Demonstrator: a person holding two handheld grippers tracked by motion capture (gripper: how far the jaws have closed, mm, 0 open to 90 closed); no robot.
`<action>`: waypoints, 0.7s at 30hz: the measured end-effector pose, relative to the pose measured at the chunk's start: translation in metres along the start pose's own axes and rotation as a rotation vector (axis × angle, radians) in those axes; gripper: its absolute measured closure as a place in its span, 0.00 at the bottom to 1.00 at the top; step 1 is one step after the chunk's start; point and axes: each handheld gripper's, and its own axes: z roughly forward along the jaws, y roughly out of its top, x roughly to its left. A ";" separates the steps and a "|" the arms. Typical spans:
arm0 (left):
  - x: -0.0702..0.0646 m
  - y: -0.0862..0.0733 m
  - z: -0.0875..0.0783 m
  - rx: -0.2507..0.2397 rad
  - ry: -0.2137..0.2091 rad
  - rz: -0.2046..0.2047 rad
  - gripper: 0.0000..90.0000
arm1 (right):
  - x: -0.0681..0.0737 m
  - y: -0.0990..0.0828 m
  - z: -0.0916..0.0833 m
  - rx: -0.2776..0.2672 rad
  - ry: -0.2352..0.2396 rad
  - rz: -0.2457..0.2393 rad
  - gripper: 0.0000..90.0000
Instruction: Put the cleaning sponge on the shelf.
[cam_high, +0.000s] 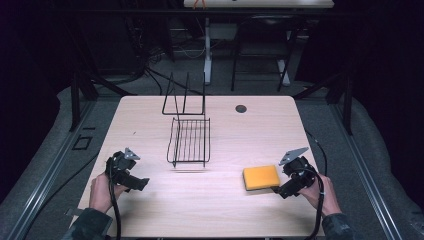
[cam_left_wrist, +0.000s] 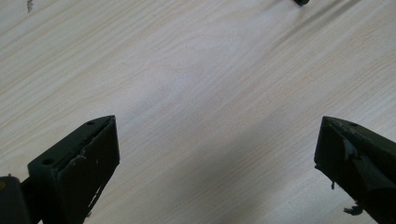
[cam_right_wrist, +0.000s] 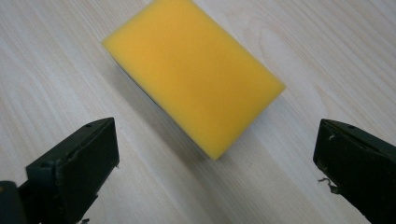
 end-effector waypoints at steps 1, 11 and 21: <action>-0.001 0.001 0.001 0.002 0.004 0.007 0.00 | 0.000 0.003 0.004 0.006 0.010 -0.016 0.00; 0.000 0.001 0.001 0.005 0.003 0.009 0.00 | -0.007 0.017 0.024 0.035 0.049 -0.064 0.00; -0.001 0.001 0.002 0.009 0.001 0.006 0.00 | -0.009 0.032 0.039 0.041 0.094 -0.132 0.00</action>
